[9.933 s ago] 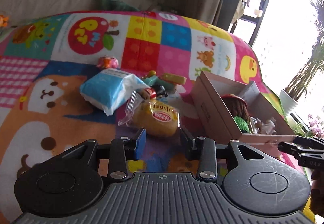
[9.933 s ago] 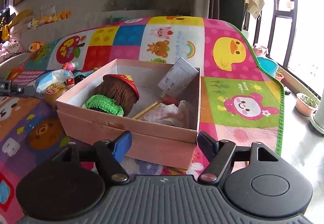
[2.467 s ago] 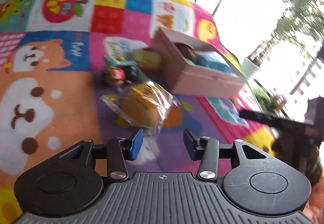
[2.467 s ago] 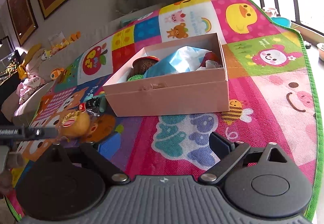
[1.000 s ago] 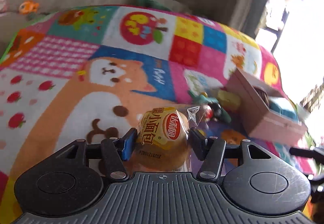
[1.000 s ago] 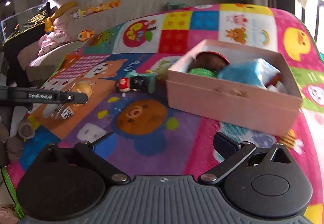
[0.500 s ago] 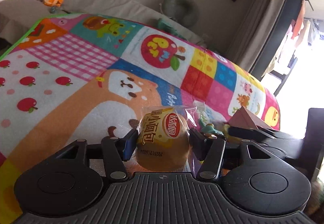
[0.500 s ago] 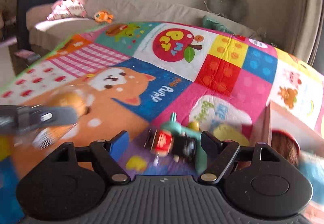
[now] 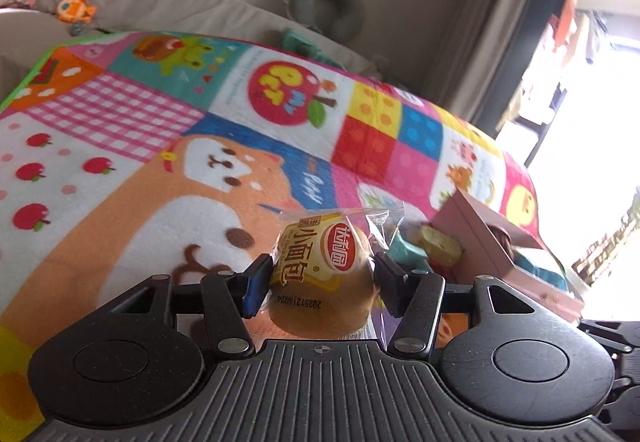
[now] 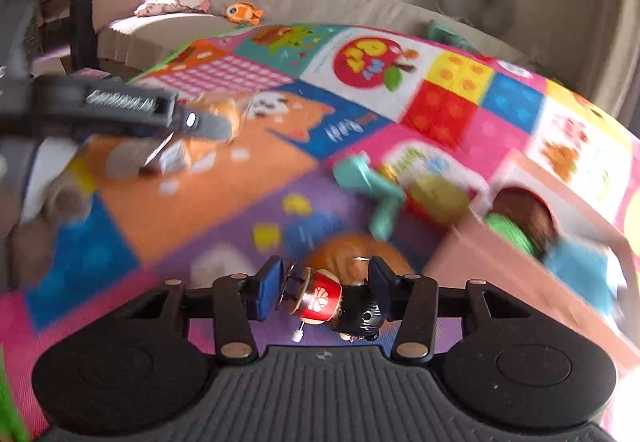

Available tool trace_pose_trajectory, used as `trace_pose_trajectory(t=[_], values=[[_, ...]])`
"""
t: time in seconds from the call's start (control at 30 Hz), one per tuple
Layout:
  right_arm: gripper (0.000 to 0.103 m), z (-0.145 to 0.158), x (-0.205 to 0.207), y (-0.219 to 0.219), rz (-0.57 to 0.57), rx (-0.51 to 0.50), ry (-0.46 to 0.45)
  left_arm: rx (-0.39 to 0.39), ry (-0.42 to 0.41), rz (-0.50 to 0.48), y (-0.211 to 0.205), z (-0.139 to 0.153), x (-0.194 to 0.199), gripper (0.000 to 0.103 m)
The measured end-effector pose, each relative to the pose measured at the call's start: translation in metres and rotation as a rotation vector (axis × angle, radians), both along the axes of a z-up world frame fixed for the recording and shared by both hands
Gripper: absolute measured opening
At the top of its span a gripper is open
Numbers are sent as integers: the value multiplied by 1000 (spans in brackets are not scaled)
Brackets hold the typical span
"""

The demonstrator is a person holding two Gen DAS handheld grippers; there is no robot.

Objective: Organize objects

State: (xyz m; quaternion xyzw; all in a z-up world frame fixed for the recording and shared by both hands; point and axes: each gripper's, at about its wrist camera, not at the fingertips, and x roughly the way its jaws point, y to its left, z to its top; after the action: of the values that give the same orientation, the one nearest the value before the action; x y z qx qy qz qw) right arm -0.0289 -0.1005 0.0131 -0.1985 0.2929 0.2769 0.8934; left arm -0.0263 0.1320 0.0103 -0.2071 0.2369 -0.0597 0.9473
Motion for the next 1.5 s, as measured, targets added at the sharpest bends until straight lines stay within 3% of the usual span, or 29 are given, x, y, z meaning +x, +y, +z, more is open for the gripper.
trace_pose_trajectory(t=[0.13,0.27,0.43,0.57,0.63,0.87,1.13,1.23,1.43,1.5], values=[[48,-1,-18,-46,-106,4,6,0,45,-120,-29,-2,-1,60],[53,-4,-23,-83,-237,30,23,115,83,-216,-69,3,-6,60],[74,-12,-28,-112,-352,53,48,217,133,-321,-108,10,-13,60],[79,-17,-31,-121,-376,89,84,277,166,-367,-129,11,-17,60],[88,-18,-34,-124,-403,103,84,301,170,-377,-136,12,-18,60],[89,-22,-38,-128,-377,116,98,307,190,-362,-141,13,-13,60],[93,-19,-38,-143,-335,115,123,238,198,-304,-126,12,-3,60],[93,-17,-40,-146,-298,145,158,174,196,-283,-115,9,1,60],[100,-17,-30,-150,-316,40,97,160,183,-284,-114,7,0,61],[100,-16,-26,-152,-358,-23,33,160,182,-284,-114,6,0,61]])
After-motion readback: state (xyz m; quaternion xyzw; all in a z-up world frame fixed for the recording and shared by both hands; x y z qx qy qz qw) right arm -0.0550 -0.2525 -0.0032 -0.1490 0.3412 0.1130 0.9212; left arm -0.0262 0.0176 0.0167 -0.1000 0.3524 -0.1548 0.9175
